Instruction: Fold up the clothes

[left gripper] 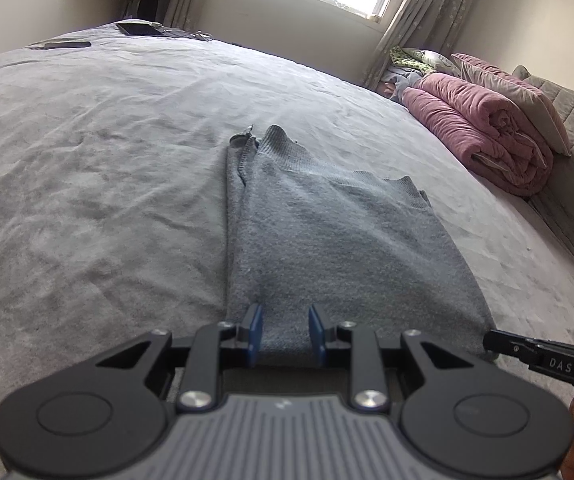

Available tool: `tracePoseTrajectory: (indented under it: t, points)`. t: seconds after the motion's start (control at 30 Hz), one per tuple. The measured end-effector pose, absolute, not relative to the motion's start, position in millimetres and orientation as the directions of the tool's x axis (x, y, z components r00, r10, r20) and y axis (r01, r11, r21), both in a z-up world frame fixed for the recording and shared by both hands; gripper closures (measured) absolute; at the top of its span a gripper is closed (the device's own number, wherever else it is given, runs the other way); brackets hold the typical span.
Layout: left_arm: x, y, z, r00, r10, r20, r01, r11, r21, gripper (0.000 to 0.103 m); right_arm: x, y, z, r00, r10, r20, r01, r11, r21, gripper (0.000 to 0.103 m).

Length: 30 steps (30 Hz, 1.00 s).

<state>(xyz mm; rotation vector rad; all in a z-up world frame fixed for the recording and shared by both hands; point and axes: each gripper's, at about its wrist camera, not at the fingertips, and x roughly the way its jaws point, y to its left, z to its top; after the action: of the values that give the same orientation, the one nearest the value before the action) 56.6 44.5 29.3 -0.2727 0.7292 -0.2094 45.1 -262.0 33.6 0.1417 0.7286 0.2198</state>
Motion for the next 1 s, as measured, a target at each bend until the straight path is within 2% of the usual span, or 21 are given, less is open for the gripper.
tracePoseTrajectory:
  t: [0.23,0.33,0.5,0.8,0.93,1.0]
  points:
    - [56.3,45.9,30.2,0.724,-0.284,-0.629,0.089,0.942,-0.323,0.076,44.4,-263.3,34.6,0.73,0.213,-0.649,-0.135,0.977,0.168,0.089]
    - [55.9,44.2,30.5,0.723,-0.275,-0.634,0.088,0.947,-0.309,0.076,46.5,-268.3,30.3,0.727,0.186,-0.661,-0.104,0.981,0.161,0.073]
    - [55.4,41.8,31.6,0.724,-0.259,-0.639,0.09,0.954,-0.285,0.076,47.0,-269.6,25.7,0.72,0.195,-0.667,-0.095,0.978,0.183,0.073]
    - [55.8,49.3,33.1,0.714,-0.281,-0.641,0.077,0.942,-0.327,0.076,47.5,-271.4,25.3,0.717,0.194,-0.669,-0.09,0.978,0.187,0.072]
    - [56.7,58.9,34.5,0.713,-0.268,-0.648,0.041,0.938,-0.343,0.075,49.6,-276.0,27.8,0.716,0.178,-0.675,-0.073,0.981,0.181,0.064]
    - [59.1,71.1,35.7,0.718,-0.235,-0.655,-0.01,0.938,-0.347,0.071,50.5,-282.7,31.1,0.718,0.167,-0.676,-0.048,0.98,0.191,0.061]
